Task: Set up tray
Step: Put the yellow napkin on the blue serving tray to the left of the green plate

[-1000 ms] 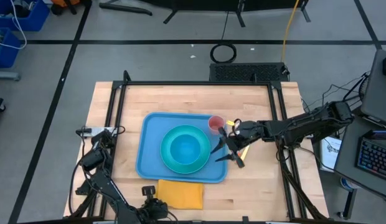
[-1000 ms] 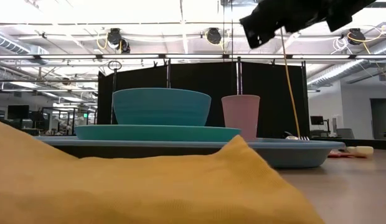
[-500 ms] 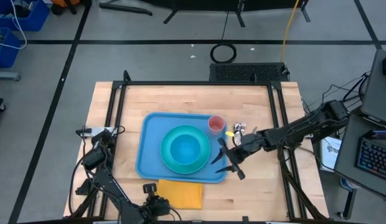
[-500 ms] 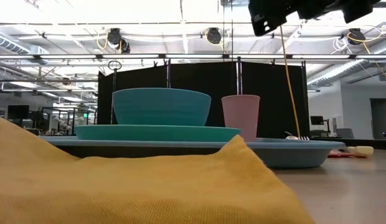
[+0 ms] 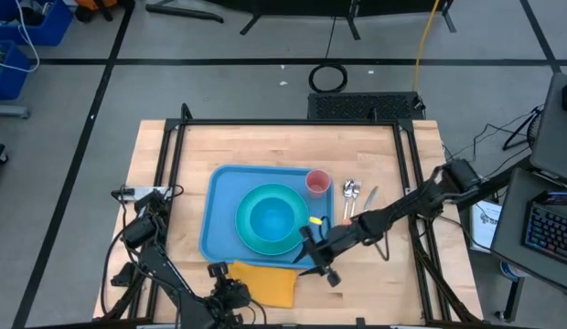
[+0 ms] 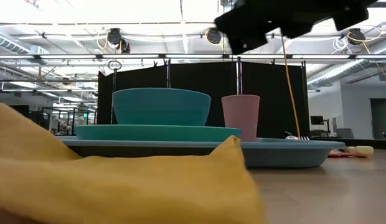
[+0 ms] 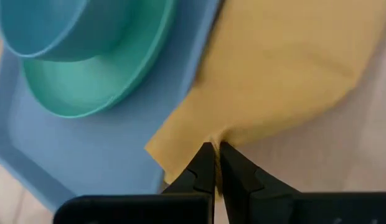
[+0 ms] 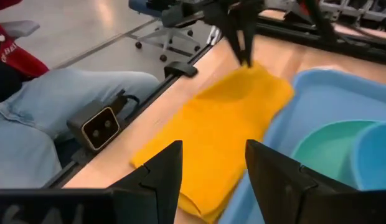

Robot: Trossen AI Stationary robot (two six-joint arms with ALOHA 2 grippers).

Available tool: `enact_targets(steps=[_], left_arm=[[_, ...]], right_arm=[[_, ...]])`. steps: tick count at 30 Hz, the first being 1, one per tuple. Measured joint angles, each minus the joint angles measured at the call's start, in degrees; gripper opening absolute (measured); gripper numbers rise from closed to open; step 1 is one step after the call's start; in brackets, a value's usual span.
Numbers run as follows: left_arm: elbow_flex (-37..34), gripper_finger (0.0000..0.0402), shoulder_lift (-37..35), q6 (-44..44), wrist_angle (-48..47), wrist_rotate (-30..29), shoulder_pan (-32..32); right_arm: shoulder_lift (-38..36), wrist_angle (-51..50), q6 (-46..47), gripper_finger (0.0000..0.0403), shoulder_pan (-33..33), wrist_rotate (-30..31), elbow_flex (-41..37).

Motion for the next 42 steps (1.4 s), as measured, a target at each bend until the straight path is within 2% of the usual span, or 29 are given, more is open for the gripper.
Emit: enact_targets(steps=[4,9,15,23,28,34,37,42], left_arm=[[0.0,0.0008,0.0,-0.4,-1.2,-2.3,-0.1],[0.0,0.0008,-0.7,-2.6,-2.3,-2.7,-0.6],[0.0,0.0008,-2.6,-3.6,-2.5,-6.6,-1.6],[0.0,0.0008,-3.5,-7.5,-5.2,-7.0,-1.5],[0.0,0.0008,-3.5,-6.6,-4.9,-7.1,-0.2],[0.0,0.0008,-3.4,-5.7,-4.8,-7.7,1.0],[0.0,0.0008,-3.4,-5.5,-4.4,-9.1,1.4],[0.0,0.0008,-3.4,-1.9,-1.4,-10.6,2.7]], right_arm=[[3.8,-0.7,0.3,0.0164,0.4,-0.6,3.2],[5.5,-0.5,2.9,0.0164,-0.1,-6.1,4.9],[5.7,-0.7,2.1,0.0164,0.0,-6.1,5.2],[5.7,3.2,4.9,0.0164,0.0,-6.1,5.1],[5.7,5.0,5.6,0.0168,0.0,-6.1,5.1],[5.8,5.6,5.9,0.0214,0.0,-5.8,5.1],[7.6,9.7,6.3,0.0242,0.0,-3.2,5.8],[12.6,7.2,7.4,0.0268,-0.1,-3.0,11.8]])
